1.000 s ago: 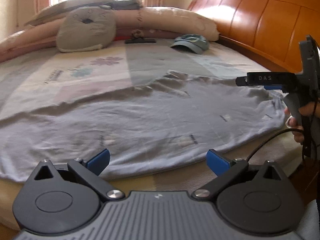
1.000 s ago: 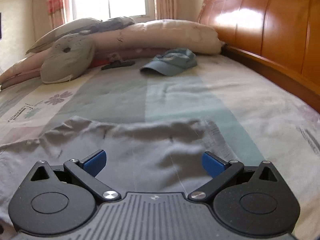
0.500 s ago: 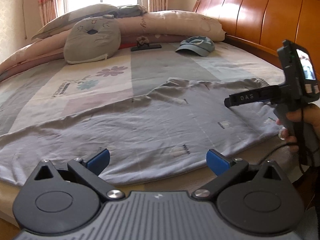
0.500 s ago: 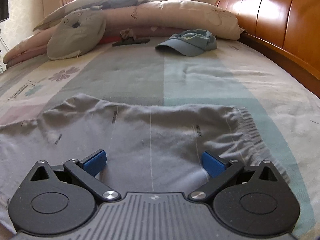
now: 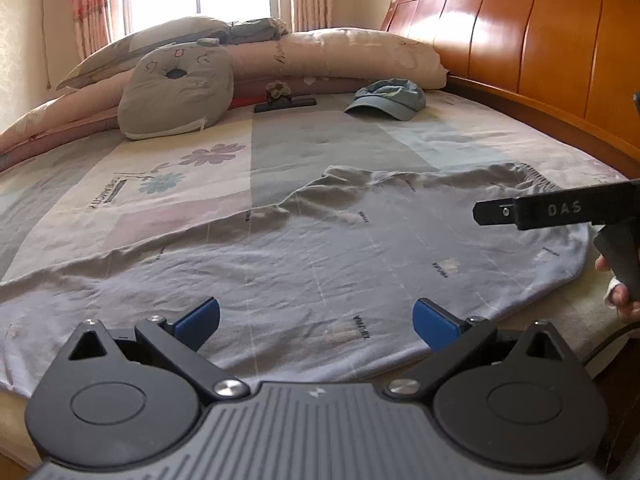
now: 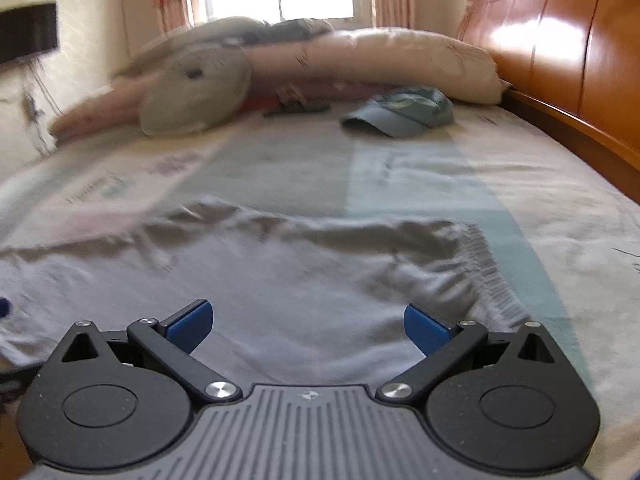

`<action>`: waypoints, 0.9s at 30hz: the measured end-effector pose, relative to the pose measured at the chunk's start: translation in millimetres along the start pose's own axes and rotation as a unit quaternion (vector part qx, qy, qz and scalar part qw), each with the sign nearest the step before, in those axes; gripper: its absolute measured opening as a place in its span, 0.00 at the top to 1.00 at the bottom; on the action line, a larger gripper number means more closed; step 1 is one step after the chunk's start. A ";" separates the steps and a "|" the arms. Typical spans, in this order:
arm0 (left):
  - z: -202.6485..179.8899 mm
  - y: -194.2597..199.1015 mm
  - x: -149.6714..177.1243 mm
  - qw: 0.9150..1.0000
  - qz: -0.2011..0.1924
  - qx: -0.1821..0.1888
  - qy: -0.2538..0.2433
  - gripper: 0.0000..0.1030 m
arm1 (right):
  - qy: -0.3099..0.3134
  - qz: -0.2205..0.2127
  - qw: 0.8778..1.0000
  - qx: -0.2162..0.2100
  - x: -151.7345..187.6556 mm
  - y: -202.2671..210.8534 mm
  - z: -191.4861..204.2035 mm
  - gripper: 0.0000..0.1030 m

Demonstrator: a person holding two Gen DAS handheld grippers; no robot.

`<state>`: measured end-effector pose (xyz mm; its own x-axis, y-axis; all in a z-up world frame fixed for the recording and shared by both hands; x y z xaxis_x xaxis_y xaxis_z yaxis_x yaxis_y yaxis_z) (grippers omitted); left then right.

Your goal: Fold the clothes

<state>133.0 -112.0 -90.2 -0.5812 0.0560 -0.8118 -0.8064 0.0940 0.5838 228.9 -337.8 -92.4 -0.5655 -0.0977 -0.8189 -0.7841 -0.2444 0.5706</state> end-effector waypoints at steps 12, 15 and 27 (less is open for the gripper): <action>6.2 4.0 18.6 1.000 0.016 0.017 0.008 0.01 | -0.013 0.039 0.999 0.010 4.2 -16.4 -0.6 0.00; 21.6 5.3 17.1 1.000 0.008 0.006 0.026 0.01 | -0.020 0.029 0.999 -0.009 2.6 -14.4 0.7 0.00; 114.8 31.5 16.2 0.998 -0.004 0.002 0.066 0.01 | -0.035 -0.035 0.991 -0.121 -12.3 11.9 34.0 0.00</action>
Point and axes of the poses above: each gripper's, at about its wrist camera, not at the fingertips, and y roughly against the way its jaws point, z to its left, x to its underside, the point moved 1 cm from there along -y, roughly the way its jaws point, and after that the axes turned 7 degrees about x, right-handed, at the moved point
